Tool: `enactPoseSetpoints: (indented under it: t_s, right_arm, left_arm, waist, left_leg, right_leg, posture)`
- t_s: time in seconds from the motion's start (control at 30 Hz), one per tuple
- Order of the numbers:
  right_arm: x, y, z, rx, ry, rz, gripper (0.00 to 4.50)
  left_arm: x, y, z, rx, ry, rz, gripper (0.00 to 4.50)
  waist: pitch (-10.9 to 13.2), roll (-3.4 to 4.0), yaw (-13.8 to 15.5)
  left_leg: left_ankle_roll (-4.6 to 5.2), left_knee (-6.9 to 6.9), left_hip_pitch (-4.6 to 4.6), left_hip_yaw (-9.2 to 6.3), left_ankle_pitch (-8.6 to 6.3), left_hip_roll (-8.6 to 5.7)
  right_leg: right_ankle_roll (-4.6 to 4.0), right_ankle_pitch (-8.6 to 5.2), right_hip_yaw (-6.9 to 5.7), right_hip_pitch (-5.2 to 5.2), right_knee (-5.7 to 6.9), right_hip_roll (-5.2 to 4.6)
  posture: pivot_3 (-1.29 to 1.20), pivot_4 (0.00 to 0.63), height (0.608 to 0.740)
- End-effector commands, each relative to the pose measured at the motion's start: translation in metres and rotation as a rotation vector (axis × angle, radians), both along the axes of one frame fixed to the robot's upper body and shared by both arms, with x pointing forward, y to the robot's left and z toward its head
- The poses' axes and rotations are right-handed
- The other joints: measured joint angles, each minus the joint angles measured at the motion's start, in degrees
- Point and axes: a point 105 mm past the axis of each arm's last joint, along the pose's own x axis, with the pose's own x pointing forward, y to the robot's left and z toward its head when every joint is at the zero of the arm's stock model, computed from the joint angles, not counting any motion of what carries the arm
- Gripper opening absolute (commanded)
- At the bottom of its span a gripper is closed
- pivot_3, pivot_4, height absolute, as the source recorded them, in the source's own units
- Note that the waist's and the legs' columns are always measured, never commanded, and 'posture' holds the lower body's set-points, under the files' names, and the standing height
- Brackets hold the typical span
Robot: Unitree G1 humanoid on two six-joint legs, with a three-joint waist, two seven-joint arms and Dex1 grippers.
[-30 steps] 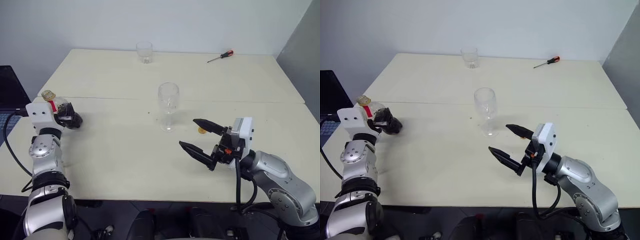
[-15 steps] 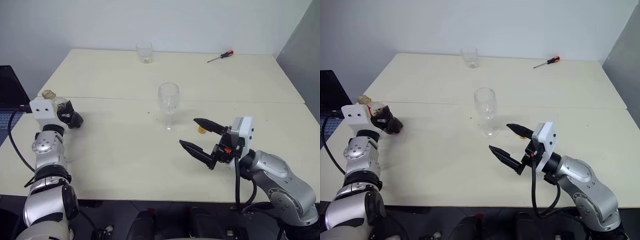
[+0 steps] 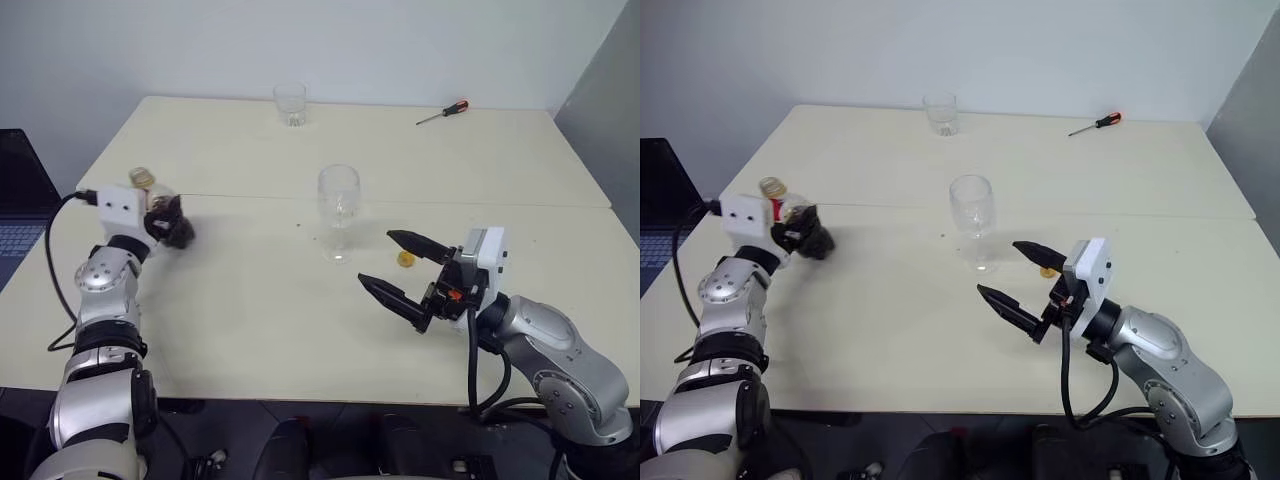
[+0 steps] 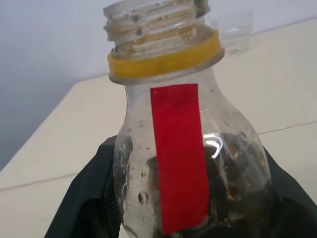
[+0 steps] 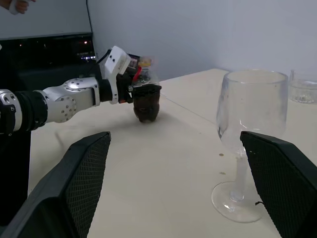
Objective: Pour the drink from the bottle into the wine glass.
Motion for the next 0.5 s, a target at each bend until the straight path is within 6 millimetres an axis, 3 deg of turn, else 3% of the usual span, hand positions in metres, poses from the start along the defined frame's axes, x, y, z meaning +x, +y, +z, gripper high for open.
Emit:
enactPoseSetpoints:
  t_s: [0.03,0.33,0.5]
  right_arm:
    - [0.001,0.001,0.012,0.005,-0.075,-0.003,4.50]
    - [0.013,0.003,0.016,-0.028,-0.114,-0.013,4.50]
    - [0.025,0.001,0.018,-0.062,-0.146,-0.050,4.50]
  left_arm:
    - [0.008,-0.029,0.039,0.045,-0.078,-0.133,2.57]
    - [0.020,-0.108,0.063,0.142,-0.049,-0.462,2.57]
    - [0.022,-0.140,0.076,0.305,-0.062,-0.607,2.57]
  waist:
    - [0.00,0.00,-0.06]
    - [0.01,-0.02,-0.12]
    - [0.01,-0.02,-0.17]
  left_leg:
    - [0.00,-0.01,0.00,0.00,0.00,0.01]
    - [0.01,0.03,-0.08,0.06,0.00,-0.04]
    - [0.01,0.08,-0.29,0.07,0.01,-0.03]
  right_leg:
    - [0.00,0.00,0.01,-0.01,0.00,0.00]
    - [0.00,0.00,0.02,-0.06,0.00,0.13]
    - [0.00,0.00,-0.03,-0.19,0.01,0.24]
  posture:
    - [0.00,0.150,0.740]
    - [0.00,0.150,0.740]
    - [0.00,0.150,0.740]
